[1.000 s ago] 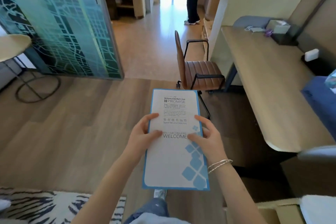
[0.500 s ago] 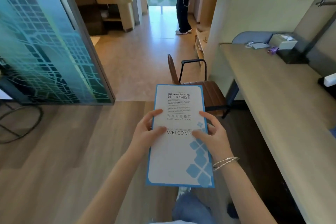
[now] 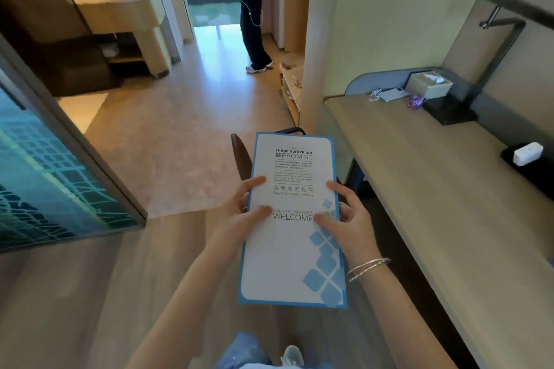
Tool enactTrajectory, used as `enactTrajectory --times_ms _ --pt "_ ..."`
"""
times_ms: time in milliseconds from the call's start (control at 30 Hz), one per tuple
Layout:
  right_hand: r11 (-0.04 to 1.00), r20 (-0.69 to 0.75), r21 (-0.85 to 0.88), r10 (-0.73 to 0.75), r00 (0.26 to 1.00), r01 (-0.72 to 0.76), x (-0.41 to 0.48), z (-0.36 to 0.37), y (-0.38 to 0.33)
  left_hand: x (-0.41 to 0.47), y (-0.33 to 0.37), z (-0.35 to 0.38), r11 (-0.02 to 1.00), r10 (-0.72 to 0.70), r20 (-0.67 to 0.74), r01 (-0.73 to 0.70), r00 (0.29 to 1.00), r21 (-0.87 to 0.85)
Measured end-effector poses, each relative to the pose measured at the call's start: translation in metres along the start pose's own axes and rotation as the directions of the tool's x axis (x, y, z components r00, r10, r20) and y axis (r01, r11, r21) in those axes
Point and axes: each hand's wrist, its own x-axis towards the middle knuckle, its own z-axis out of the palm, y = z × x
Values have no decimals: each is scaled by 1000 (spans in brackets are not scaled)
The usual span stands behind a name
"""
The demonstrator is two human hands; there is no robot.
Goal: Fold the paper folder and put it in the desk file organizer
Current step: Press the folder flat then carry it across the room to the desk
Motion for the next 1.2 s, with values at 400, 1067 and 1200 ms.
enactTrajectory --times_ms 400,1067,1200 --pt "993 -556 17 -90 826 120 13 -33 11 109 13 72 994 -54 504 -3 862 111" --pt "985 -976 53 17 217 163 -151 -61 39 38 -33 216 946 -271 914 -95 303 311" --pt "983 -984 73 43 175 166 -183 -94 45 6 -48 255 939 -310 922 -77 232 335"
